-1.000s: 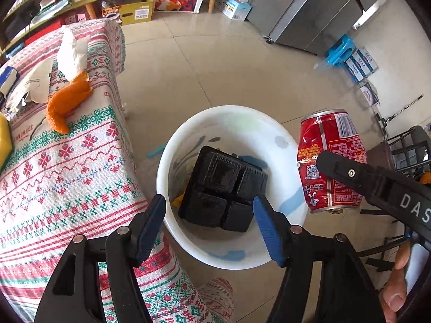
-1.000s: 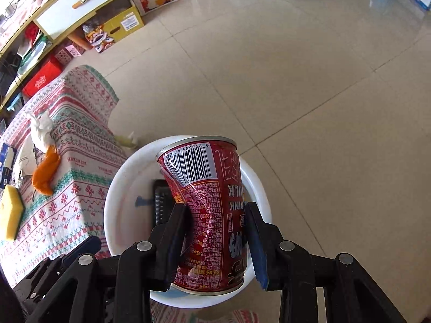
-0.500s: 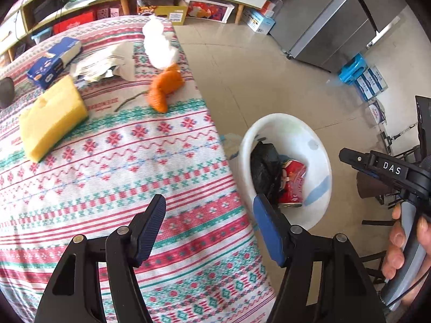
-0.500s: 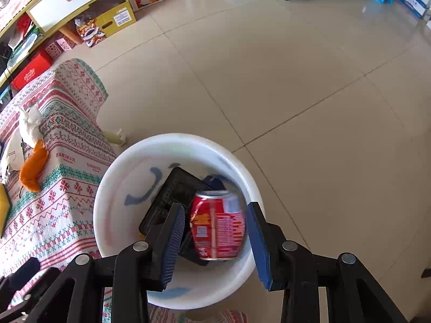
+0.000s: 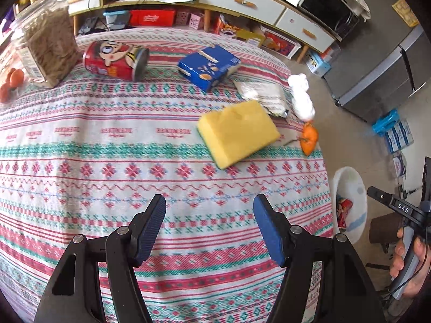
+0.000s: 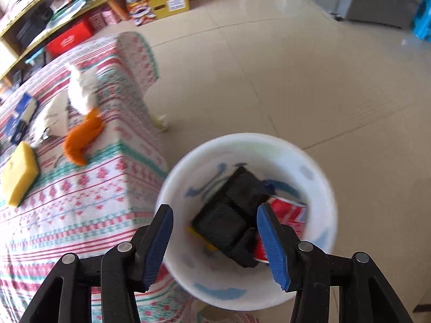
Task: Collect trash
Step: 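Grasp the yellow sponge with the left tool while the right tool grasps the orange peel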
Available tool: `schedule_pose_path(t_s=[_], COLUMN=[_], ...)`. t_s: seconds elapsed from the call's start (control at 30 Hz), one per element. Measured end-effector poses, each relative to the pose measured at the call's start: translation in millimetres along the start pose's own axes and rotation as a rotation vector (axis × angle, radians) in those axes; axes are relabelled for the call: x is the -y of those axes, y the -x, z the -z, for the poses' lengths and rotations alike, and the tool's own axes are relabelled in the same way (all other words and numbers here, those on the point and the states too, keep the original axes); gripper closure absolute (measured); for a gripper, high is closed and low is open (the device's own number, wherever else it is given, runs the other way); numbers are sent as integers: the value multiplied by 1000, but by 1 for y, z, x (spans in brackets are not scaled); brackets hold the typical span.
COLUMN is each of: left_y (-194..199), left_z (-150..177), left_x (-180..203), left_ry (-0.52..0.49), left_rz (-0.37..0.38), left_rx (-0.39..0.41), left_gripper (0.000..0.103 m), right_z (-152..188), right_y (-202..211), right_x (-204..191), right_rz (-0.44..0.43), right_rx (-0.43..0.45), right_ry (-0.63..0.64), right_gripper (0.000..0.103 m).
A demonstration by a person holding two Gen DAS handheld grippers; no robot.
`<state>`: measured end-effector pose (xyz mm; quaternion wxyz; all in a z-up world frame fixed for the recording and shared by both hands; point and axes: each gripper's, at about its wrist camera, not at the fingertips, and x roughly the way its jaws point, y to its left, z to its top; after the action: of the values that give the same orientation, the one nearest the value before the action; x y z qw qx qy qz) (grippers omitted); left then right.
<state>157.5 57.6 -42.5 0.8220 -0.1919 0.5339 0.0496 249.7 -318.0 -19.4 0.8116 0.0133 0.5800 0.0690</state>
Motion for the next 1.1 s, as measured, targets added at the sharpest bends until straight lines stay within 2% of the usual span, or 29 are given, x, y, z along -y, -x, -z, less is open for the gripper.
schedule_pose_path(t_s=[0.17,0.3,0.4,0.57,0.63,0.77,0.87,0.9,0.93,1.0,1.1], left_y=[1,-12,-24,-39,-49,-68,-76,-76,-75,-73,-67], left_z=[-16,-31,-42,-49,-51,-56,-58,-58,-57,-55,-49], left_x=[0,30,46,65,70,73,68,66,64,61,58], left_ry=[-59,-163,-256,-407,-453,-517,-508,-496,-485,-471,-441], left_rz=[18,10,-33,-66,-70,-130,-102,-92,-82,-66,-63], left_rx=[35,41,38,32,6,-4,-7,1,11,23,42], left_gripper=[33,29,26,25,25,25,24,25,25,34,41], right_z=[-10,-20,-30,-43,-46,-56,-61,-61,-61,-59,-59], right_y=[-19,-32,-43,-64,-71,-80,-88,-93,-97,-103,-95], right_x=[-29,-51,-60,-68,-72,-89,-101,-103,-105,-104,-102], right_rz=[-176,-225,-279,-331,-358,-364,-344,-341,-331,-329,-333], right_rx=[-58,-70,-80,-98,-104,-85,-83,-89,-101,-118,-121], right_ry=[-41,-71,-118,-202,-226,-212,-188,-183,-178,-191,-201], right_gripper=[41,41,41,41,41,41,42,45,56,74,83])
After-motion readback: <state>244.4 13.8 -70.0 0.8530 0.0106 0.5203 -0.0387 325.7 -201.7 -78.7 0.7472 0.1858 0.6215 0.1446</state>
